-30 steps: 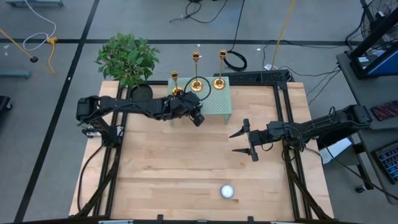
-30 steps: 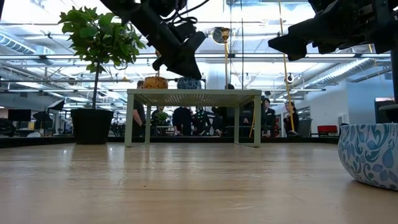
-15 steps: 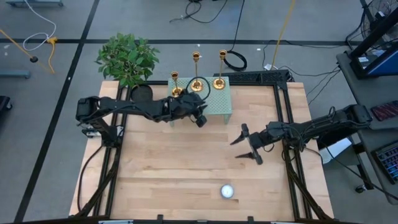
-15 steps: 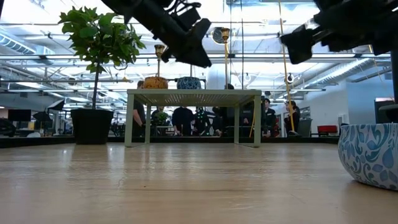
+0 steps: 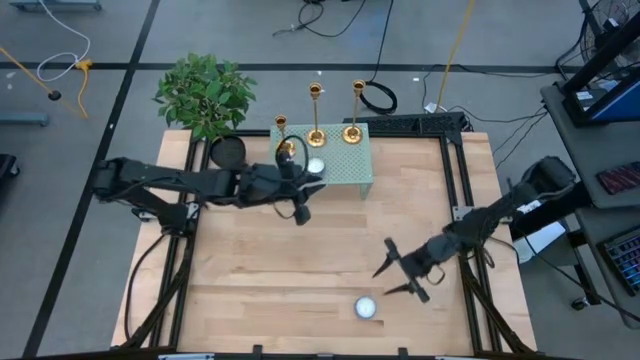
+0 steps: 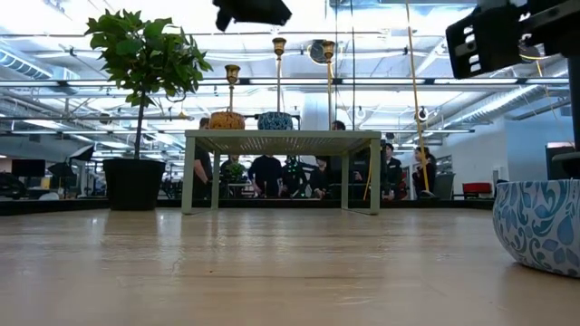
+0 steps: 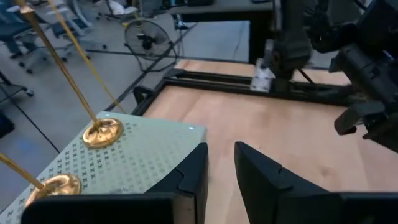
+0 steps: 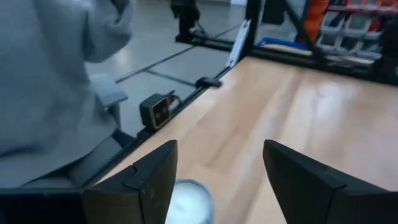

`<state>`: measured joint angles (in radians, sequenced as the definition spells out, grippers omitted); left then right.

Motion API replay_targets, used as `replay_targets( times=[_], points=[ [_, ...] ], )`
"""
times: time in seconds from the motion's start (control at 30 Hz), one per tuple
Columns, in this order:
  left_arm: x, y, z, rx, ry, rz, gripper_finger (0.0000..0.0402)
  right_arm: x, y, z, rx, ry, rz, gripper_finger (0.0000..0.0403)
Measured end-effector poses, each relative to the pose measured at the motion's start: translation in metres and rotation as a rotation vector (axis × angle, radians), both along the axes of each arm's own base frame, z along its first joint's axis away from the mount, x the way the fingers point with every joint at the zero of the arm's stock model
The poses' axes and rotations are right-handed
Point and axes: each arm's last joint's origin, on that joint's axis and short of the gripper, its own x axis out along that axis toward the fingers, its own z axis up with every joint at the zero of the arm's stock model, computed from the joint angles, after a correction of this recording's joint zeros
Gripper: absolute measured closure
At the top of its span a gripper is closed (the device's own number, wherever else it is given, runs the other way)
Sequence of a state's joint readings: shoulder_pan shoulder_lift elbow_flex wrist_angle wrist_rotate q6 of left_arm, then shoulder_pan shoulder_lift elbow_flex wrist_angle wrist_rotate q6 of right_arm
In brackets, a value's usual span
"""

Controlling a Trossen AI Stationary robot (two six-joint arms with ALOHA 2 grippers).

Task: Pick & Place candle stick holders
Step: Put the blue scented candle on the shelf

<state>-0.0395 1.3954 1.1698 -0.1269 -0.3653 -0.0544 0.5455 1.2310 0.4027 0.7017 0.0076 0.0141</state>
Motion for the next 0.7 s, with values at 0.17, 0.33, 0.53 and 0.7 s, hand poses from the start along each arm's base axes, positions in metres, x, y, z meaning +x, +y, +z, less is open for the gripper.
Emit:
replay_targets(
  times=[0.17, 0.33, 0.53, 0.7],
  points=[
    [-0.012, -0.014, 0.007, 0.002, 0.019, -0.045, 0.0316, 0.019, 0.035, -0.006, -0.017, 0.065, 0.052, 0.0174],
    [-0.012, -0.022, 0.005, 0.003, 0.029, -0.073, 0.0316, 0.031, 0.06, -0.019, -0.054, 0.141, 0.092, 0.0175],
    [-0.013, -0.026, 0.003, 0.004, 0.052, -0.085, 0.0316, 0.037, 0.077, -0.04, -0.096, 0.197, 0.022, 0.0176],
    [-0.013, -0.026, 0.003, 0.003, 0.053, -0.085, 0.0316, 0.035, 0.083, -0.057, -0.126, 0.222, -0.009, 0.0194]
  ],
)
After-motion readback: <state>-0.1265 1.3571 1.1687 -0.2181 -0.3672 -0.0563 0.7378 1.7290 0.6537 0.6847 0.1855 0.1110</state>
